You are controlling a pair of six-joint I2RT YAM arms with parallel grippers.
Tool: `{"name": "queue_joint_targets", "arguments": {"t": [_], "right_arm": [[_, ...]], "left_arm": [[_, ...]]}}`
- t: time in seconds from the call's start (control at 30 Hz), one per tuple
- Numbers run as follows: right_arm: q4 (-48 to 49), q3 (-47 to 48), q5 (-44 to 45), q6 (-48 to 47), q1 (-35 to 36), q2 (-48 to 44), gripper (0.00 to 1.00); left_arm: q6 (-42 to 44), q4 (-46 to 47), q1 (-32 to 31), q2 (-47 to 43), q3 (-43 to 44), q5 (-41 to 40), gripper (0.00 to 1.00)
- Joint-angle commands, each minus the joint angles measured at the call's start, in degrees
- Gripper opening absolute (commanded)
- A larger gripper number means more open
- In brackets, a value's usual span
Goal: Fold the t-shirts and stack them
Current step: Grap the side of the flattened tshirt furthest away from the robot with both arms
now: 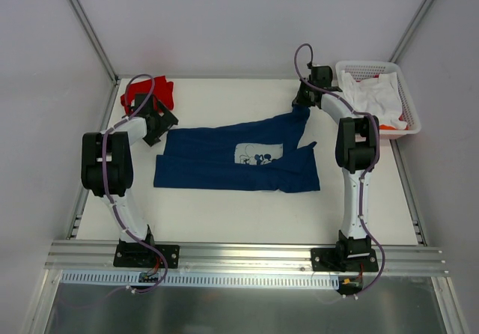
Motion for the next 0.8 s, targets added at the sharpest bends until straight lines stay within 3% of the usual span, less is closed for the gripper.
{"name": "queue_joint_targets", "arguments": {"t": [0.0, 0.53, 0.63, 0.67, 0.77], "right_arm": [[2.0, -0.3, -1.5, 0.9, -0.2, -4.9, 0.00], [2.1, -1.4, -1.8, 0.5, -0.3, -6.4, 0.00], [2.1, -1.6, -1.8, 0.3, -0.2, -6.6, 0.00], [2.1, -1.7, -1.8, 0.3, -0.3, -6.6, 0.00], [2.2, -2.0, -1.8, 0.3, -0.3, -7.0, 0.00]], "left_arm": [[1.2, -2.3, -0.2, -1.4, -0.6, -0.9, 0.96], [-1.7, 2.0, -1.8, 5.3, 4.1, 5.3, 0.92], [-1.8, 2.2, -2.0, 6.1, 4.4, 5.7, 0.82], [-1.7, 2.3, -2.0, 6.2, 4.4, 5.6, 0.71], [-1.7, 2.4, -2.0, 6.6, 4.4, 5.7, 0.49]]}}
